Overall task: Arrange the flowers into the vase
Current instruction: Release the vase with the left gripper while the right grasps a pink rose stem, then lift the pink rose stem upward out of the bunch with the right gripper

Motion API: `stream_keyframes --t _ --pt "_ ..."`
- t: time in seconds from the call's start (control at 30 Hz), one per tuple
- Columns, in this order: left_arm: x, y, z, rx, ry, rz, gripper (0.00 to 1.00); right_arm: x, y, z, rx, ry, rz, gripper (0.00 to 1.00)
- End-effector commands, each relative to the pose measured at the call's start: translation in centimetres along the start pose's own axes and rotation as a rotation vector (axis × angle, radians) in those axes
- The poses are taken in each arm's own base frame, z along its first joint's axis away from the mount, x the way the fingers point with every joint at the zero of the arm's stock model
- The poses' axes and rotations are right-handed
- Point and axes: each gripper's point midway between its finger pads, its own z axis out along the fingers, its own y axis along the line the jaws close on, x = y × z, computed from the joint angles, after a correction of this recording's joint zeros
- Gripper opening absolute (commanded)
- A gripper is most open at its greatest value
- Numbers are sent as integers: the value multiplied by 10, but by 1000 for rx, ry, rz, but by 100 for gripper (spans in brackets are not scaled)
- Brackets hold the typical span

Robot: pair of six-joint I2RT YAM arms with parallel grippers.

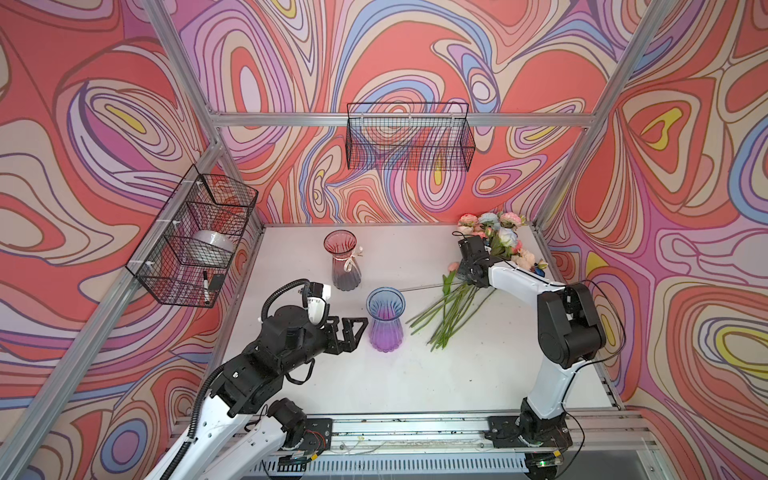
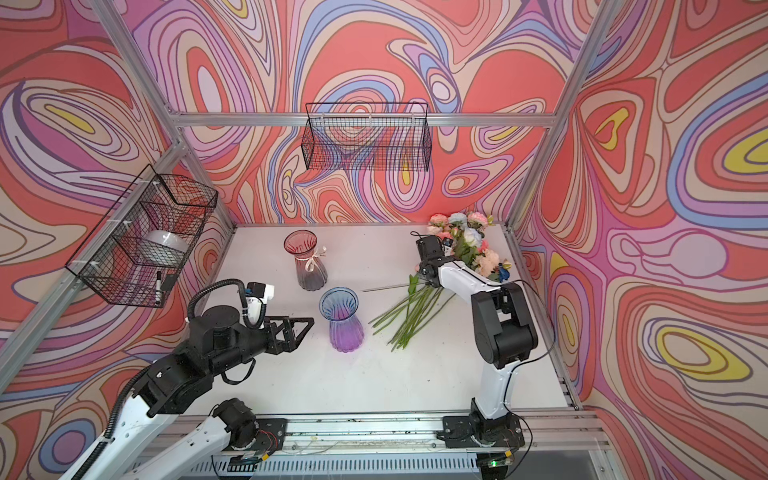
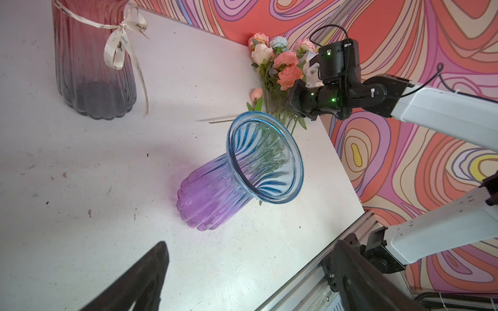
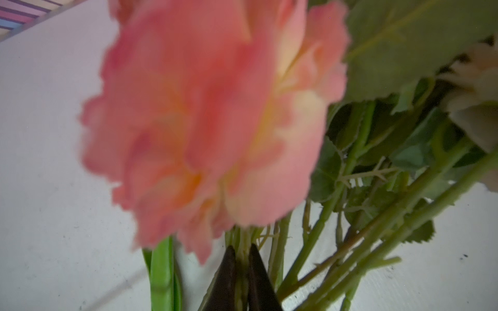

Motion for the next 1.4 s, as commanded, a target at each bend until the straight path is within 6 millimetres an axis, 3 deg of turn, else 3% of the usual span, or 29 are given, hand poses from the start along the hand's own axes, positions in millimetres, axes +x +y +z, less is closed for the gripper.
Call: stream_keyframes --t 0.0,0.4,0.7,0.8,0.9,1.13,1.37 --pt "-4 0 0 -8 -9 4 96 -22 -2 -32 -27 -83 7 7" --pt "-5 0 1 -14 -7 6 96 -45 0 -114 -208 -228 21 6" --pt "-7 5 -3 -32 -37 25 96 -82 20 -234 -521 -441 -62 5" --pt "-7 7 -3 -40 -40 25 96 -86 25 -257 -588 -458 -73 4" --pt "-7 8 -2 -45 -36 21 96 -84 25 -255 -572 -435 -88 5" --pt "-3 10 -1 -45 -30 13 96 -54 20 -216 -547 -483 -94 4" --pt "0 13 2 -38 -46 -1 96 -40 42 -224 -625 -684 -125 1"
